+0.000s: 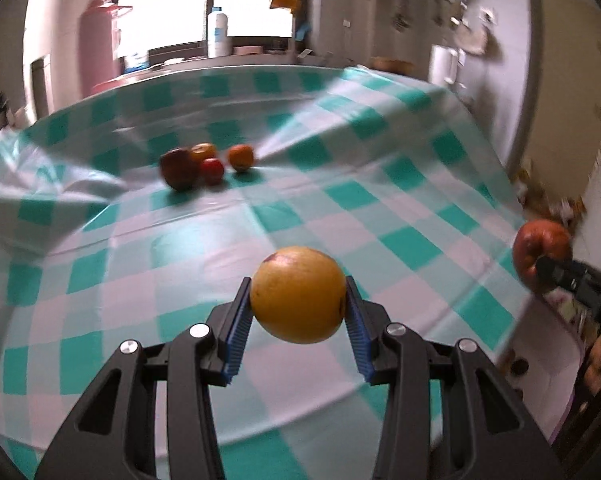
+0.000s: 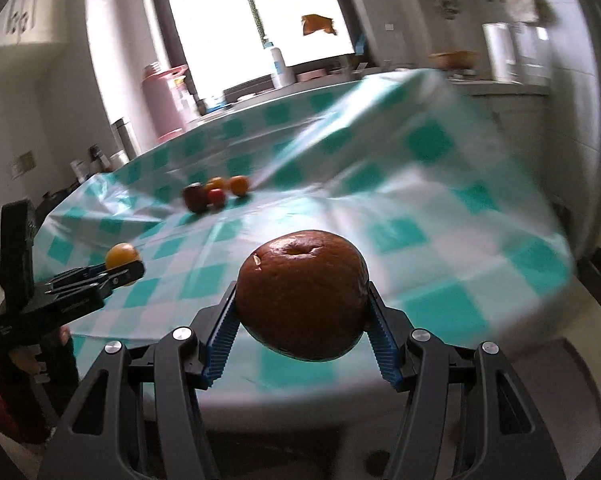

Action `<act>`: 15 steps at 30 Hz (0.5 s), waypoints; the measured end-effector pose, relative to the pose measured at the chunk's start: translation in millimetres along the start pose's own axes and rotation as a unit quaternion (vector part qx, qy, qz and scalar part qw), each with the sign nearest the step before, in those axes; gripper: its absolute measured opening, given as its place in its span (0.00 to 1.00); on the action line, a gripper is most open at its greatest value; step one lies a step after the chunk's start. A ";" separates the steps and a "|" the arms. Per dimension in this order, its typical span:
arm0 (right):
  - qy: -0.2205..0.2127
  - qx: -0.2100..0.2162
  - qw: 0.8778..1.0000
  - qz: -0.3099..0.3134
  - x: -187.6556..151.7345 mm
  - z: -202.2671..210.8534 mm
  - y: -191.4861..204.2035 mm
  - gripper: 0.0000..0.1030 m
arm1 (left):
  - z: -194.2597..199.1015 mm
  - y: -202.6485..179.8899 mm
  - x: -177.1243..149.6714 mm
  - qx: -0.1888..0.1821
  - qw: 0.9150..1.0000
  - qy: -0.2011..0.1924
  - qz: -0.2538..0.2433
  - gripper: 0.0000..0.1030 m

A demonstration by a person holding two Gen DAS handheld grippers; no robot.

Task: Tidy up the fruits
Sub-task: 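Carry the yellow and red-brown fruits in both grippers to the white bin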

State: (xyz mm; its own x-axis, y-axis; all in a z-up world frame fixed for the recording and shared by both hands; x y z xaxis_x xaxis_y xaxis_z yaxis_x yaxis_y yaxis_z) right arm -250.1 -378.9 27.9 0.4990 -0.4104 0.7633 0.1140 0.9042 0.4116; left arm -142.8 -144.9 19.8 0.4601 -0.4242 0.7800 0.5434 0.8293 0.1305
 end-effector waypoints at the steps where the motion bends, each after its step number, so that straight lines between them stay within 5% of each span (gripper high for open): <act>1: -0.004 -0.009 1.000 -0.008 -1.1 6.4 -10.9 0.57 | -1.1 -7.4 0.7 -0.004 1.000 0.003 -0.010 0.43; 7: -0.019 -0.069 0.996 -0.056 -10.7 38.1 -77.0 0.57 | -3.2 -61.2 9.3 -0.035 0.996 0.012 -0.078 0.43; 15: -0.002 -0.137 0.985 -0.110 -33.3 46.2 -143.6 0.57 | -6.3 -145.2 12.3 -0.082 0.981 0.021 -0.174 0.43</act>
Point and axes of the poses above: each gripper's, at about its wrist camera, not at the fingertips, and z roughly against the way its jaws point, y to its left, x to its top, the point moved 4 cm from there along -z, roughly the way its jaws point, and after that the axes turned 10 degrees about -z, right-handed, at the moved point
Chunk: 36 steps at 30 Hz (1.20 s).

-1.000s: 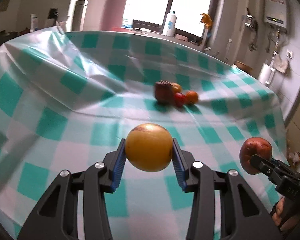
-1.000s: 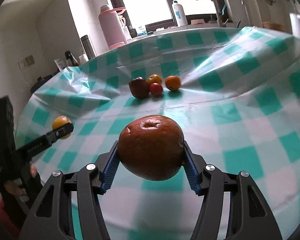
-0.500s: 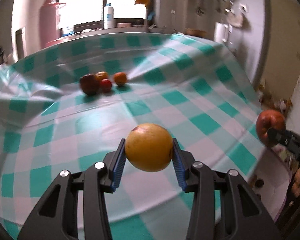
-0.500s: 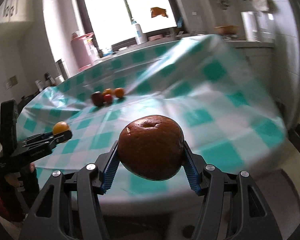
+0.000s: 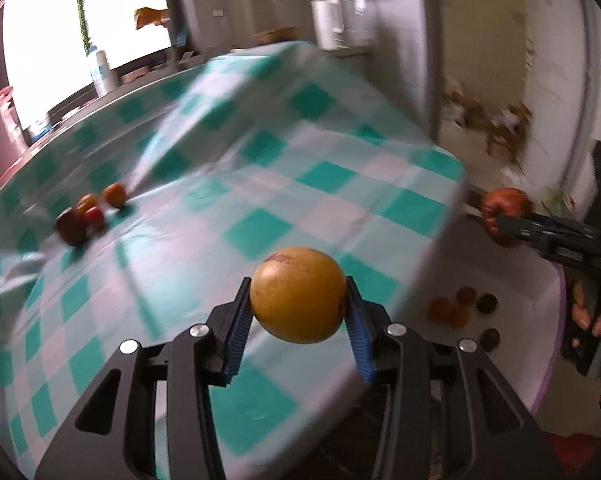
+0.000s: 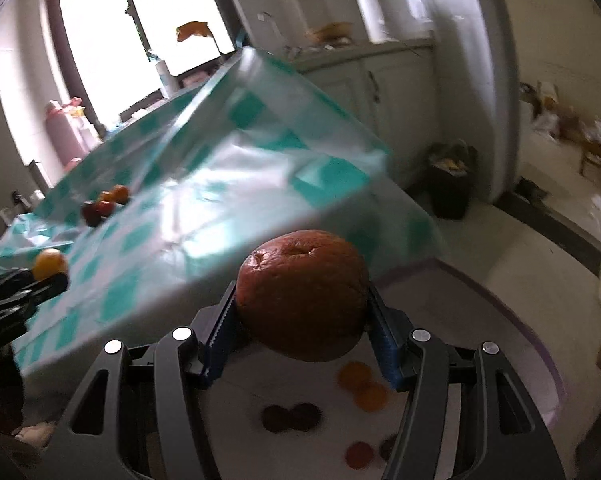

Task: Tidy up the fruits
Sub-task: 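Carry the yellow and red-brown fruits in both grippers to the white bin, then open both grippers to drop the fruits into the white bin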

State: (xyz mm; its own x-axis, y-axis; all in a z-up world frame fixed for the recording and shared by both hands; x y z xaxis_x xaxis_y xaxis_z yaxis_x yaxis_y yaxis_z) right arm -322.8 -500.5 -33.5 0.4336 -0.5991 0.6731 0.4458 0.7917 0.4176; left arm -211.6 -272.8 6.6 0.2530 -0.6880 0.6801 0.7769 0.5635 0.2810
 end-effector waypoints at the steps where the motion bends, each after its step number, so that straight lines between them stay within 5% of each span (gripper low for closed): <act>1: 0.006 -0.011 1.000 -0.003 -1.8 -3.7 -6.4 0.57 | -1.1 -13.0 3.7 -0.008 1.000 0.000 -0.017 0.43; 11: 0.102 -0.098 0.990 -0.020 -27.1 -57.7 -55.4 0.57 | -42.4 -138.8 2.9 -0.123 0.978 0.048 -0.163 0.43; 19: 0.176 -0.152 0.972 0.016 -47.7 -105.9 -80.8 0.57 | -134.8 -185.4 -31.3 -0.187 0.949 0.177 -0.184 0.43; 27: 0.178 -0.156 0.971 0.027 -49.1 -128.0 -86.9 0.57 | -173.4 -223.8 -60.7 -0.202 0.928 0.221 -0.222 0.43; 36: 0.188 -0.156 0.969 0.028 -58.5 -154.5 -84.4 0.57 | -181.7 -229.5 -76.6 -0.198 0.922 0.231 -0.240 0.43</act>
Point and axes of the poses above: each gripper's, at about its wrist camera, not at the fingertips, and z roughly against the way its jaws point, y to its left, x to its top, the point moved 4 cm from there along -z, roughly the way its jaws point, and after that the axes turned 10 degrees about -z, right-handed, at the moved point
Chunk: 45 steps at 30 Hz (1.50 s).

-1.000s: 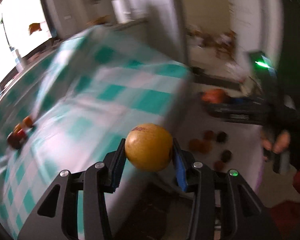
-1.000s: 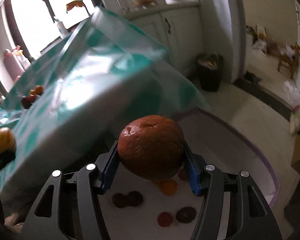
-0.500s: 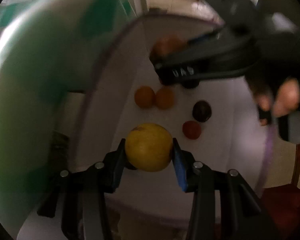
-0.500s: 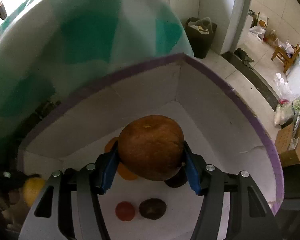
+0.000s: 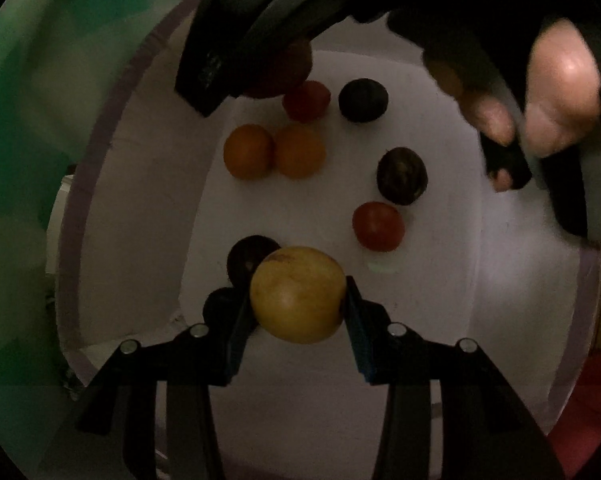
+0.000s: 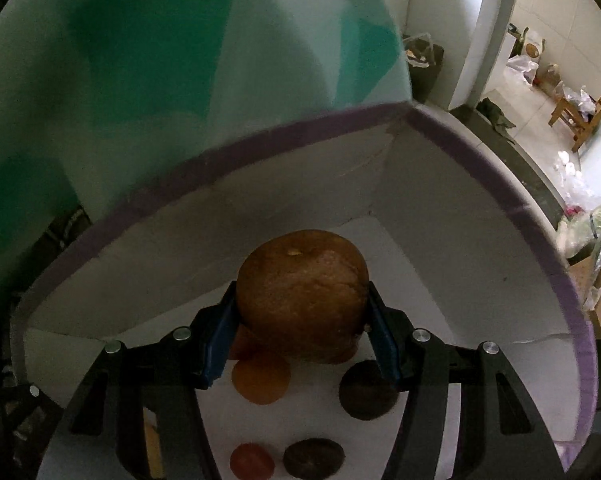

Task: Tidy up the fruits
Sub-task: 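Open both grippers to drop the fruits into the white bin, then lift both open grippers out of the bin and move back over the table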

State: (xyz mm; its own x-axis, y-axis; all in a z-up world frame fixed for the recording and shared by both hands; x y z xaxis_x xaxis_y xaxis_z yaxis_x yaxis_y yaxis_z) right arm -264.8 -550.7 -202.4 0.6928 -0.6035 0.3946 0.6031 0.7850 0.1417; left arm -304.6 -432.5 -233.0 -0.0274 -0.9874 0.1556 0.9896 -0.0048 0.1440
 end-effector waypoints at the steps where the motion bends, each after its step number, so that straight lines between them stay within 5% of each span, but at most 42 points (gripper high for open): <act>1: 0.002 0.000 1.000 0.001 -0.7 -2.9 1.0 0.57 | 0.0 -1.7 1.3 0.001 1.000 0.000 -0.002 0.43; 17: 0.006 -0.026 1.000 0.010 5.1 -22.7 5.8 0.57 | -13.2 -16.7 6.6 -0.003 0.999 0.014 -0.029 0.44; 23: 0.004 -0.015 1.000 -0.004 3.5 -18.3 5.2 0.60 | -2.6 -6.3 8.6 0.011 1.000 -0.009 -0.026 0.74; 26: -0.017 -0.013 1.000 -0.010 8.2 -4.1 -0.2 0.67 | 2.8 -3.8 10.2 0.019 0.999 -0.019 -0.026 0.79; 31: -0.048 -0.026 0.998 -0.016 10.1 25.1 -7.3 0.75 | 25.0 8.8 11.9 0.028 0.998 -0.062 -0.008 0.87; 36: -0.073 -0.057 0.996 -0.009 8.2 56.0 -20.1 0.79 | 59.7 10.8 -1.9 -0.001 0.992 -0.122 0.009 0.89; 45: -0.128 -0.089 0.988 0.017 7.8 124.9 -14.8 0.84 | 139.6 -0.7 -8.3 -0.021 0.968 -0.250 0.002 0.94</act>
Point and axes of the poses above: each gripper's, at about its wrist camera, not at the fingertips, and z roughly against the way its jaws point, y to its left, x to its top, the point moved 4 cm from there along -z, roughly the way its jaws point, and after that the axes turned 10 degrees about -z, right-handed, at the moved point
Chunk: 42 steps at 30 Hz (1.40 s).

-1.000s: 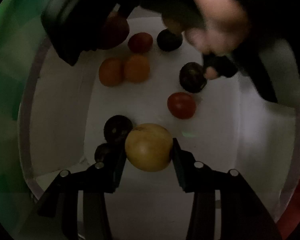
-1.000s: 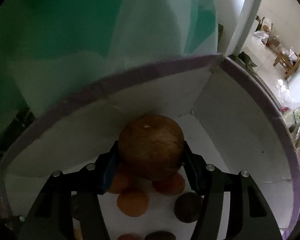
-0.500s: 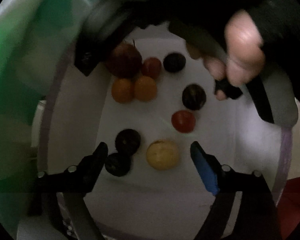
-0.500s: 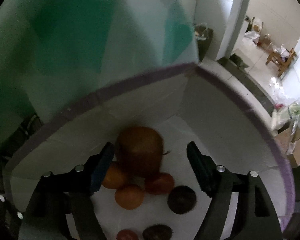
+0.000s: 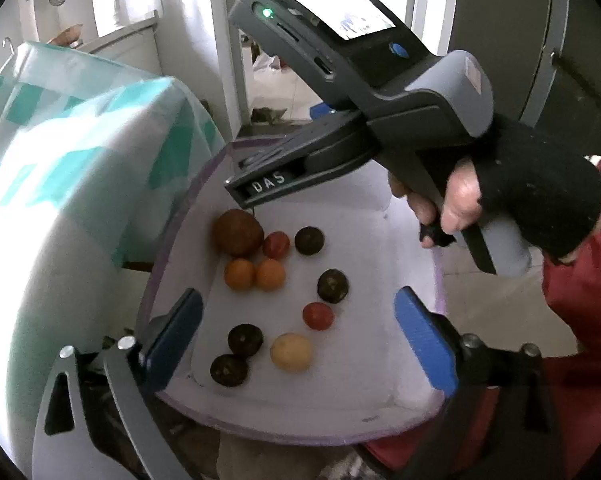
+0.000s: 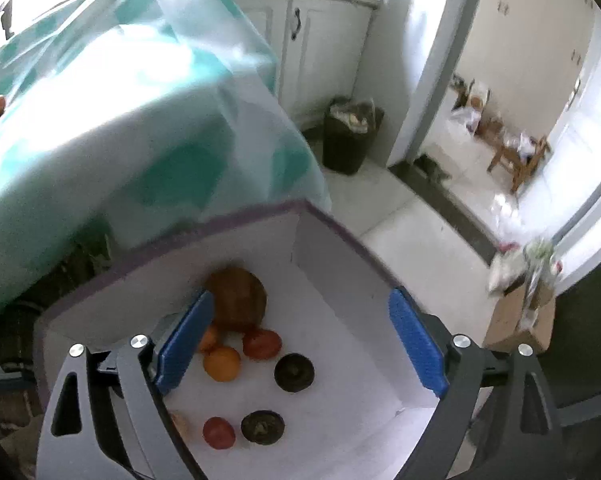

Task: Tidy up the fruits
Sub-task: 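Lift both open grippers out of the bin and move back over the table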

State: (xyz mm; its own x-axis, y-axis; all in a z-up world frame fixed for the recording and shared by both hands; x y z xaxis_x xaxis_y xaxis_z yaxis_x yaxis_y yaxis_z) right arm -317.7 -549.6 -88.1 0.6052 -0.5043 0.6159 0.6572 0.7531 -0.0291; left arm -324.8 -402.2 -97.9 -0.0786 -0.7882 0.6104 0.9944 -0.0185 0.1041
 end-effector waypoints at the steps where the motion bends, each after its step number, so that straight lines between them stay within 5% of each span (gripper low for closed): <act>1: -0.007 0.001 1.000 0.008 4.7 8.9 4.7 0.84 | 8.7 1.1 -0.3 -0.001 1.000 -0.004 0.002 0.94; 5: -0.043 0.023 0.998 0.037 23.5 46.9 39.6 0.84 | 62.8 25.7 0.1 0.070 0.994 -0.082 0.037 0.94; 9: -0.092 0.089 0.989 0.071 41.8 90.6 95.4 0.84 | 142.5 74.9 -17.1 0.153 0.968 -0.158 0.120 0.98; 15: -0.096 0.224 0.966 0.086 54.3 125.1 191.5 0.84 | 223.3 155.7 -94.3 0.227 0.924 -0.151 0.266 0.98; 20: -0.080 0.266 0.950 0.142 44.7 130.4 279.3 0.84 | 280.9 218.3 -164.2 0.320 0.871 -0.133 0.348 0.98; 26: -0.067 0.306 0.928 0.199 40.9 118.8 394.2 0.84 | 332.5 323.5 -239.9 0.417 0.781 -0.100 0.453 0.98; 29: -0.046 0.306 0.930 0.198 50.8 102.3 433.0 0.84 | 353.0 366.5 -287.5 0.434 0.719 -0.119 0.529 0.98; 31: -0.035 0.307 0.931 0.195 62.5 91.3 459.0 0.84 | 363.7 371.7 -314.3 0.436 0.691 -0.139 0.560 0.98; 35: -0.011 0.305 0.933 0.190 86.8 67.4 501.4 0.82 | 379.3 367.4 -350.6 0.429 0.648 -0.156 0.610 0.98; 38: 0.003 0.300 0.931 0.207 96.4 51.8 535.0 0.71 | 387.1 358.9 -358.2 0.431 0.633 -0.169 0.620 0.98; 42: 0.006 0.275 0.933 0.234 108.1 35.0 573.7 0.53 | 384.9 354.2 -353.2 0.427 0.641 -0.163 0.617 0.98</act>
State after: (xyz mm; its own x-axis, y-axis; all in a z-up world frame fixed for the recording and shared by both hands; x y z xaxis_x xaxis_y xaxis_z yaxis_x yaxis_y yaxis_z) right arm 109.1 -157.2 -10.7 0.7755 -0.0679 0.6277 -0.0077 0.9931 0.1169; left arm 27.8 106.4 25.5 0.5800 0.2945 0.7595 -0.0768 0.9480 -0.3089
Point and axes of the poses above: each gripper's, at about its wrist camera, not at the fingertips, and z roughly against the way its jaws point, y to its left, x to its top, the point moved 4 cm from there along -z, roughly the way its jaws point, and after that the axes turned 10 degrees about -z, right-handed, at the moved point
